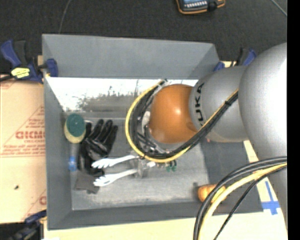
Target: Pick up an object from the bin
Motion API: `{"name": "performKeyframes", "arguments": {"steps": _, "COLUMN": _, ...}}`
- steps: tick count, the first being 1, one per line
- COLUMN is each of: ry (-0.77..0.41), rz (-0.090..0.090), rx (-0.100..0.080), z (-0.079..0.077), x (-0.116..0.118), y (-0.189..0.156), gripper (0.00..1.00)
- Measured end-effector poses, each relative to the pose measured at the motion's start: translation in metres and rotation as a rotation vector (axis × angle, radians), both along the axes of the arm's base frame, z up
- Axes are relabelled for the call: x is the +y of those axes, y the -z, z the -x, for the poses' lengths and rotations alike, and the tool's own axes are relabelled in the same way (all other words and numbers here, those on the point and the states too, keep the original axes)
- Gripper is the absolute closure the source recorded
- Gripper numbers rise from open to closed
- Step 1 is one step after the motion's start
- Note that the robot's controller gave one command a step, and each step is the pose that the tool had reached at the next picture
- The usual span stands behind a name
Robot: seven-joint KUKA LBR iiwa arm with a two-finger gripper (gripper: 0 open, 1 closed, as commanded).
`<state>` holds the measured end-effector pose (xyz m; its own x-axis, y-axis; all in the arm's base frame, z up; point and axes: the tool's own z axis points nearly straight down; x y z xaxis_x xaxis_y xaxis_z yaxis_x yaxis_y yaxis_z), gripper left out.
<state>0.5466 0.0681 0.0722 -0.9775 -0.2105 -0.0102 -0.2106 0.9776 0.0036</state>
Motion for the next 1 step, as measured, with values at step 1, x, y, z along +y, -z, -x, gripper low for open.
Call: {"name": "performKeyframes", "arguments": {"steps": 1, "ry": 0.003, "rz": 0.0, "rx": -0.001, "z": 0.0005, "x": -0.0003, "y": -0.0111, "gripper": 1.0}}
